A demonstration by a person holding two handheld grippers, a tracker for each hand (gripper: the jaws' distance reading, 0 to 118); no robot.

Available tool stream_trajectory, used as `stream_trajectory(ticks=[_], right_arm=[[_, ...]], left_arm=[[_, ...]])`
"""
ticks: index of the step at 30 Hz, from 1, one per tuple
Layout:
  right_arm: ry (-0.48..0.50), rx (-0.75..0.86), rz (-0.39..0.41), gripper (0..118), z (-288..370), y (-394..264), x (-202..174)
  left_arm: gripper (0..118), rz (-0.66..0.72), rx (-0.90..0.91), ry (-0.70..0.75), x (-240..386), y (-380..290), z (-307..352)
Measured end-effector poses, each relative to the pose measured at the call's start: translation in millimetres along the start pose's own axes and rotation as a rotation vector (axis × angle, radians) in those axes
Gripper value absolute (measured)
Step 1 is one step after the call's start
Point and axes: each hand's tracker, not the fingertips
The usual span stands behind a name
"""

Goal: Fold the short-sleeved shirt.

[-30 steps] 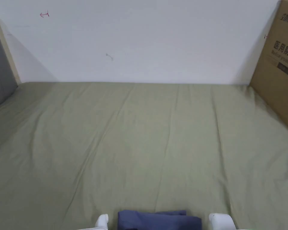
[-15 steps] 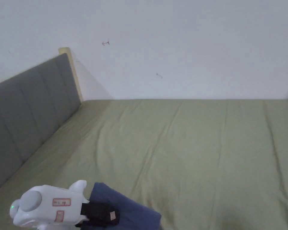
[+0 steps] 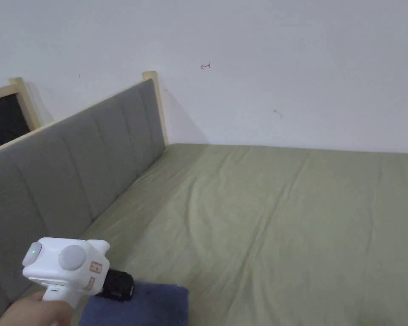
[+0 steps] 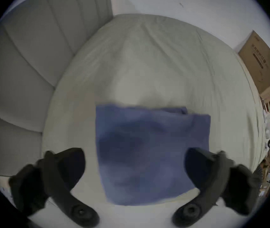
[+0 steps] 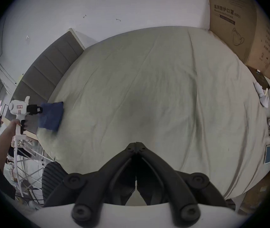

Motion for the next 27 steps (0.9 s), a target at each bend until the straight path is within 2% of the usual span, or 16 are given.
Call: stream_trajectory(ticks=[7,11,12,13,14,15,16,17,18,20,24,27], right_arm=[[0.005,0.026,0.007,0,9,0,-8],[0.013,0.036,0.011,0,15,-4,-10],[0.013,0.038,0.017,0,17,-5,-11],[0.012,0.040,0.026,0,19,-6,-10],[0.009,0.039,0.034,0,20,-7,-11],[0.006,0.037,0.042,0,22,-7,-11],[0.005,0.034,0.047,0,23,-8,-10],[0.004,0.027,0.052,0,23,-7,-9],[-0.006,0.015,0.058,0,24,-7,-8],[-0.024,0.006,0.066,0,29,-6,-7],[-0.050,0.081,0.057,0,56,3,2],[-0.078,0.250,0.068,0,91,16,6]], left_arm=[[113,0.026,0.052,0.039,-8,-16,36],[112,0.133,0.062,-0.098,21,-36,43],[103,0.141,0.052,-0.154,38,-41,46],[84,0.133,0.034,-0.209,55,-47,45],[52,0.115,0.034,-0.238,75,-54,45],[27,0.114,0.004,-0.285,100,-64,45],[17,0.083,-0.025,-0.318,131,-70,46],[17,0.049,-0.042,-0.336,156,-77,45],[3,0.016,-0.031,-0.344,182,-84,49],[2,-0.009,0.032,-0.421,230,-87,61],[2,0.061,0.229,-0.525,305,-69,107],[2,0.020,0.485,-0.454,351,-54,157]])
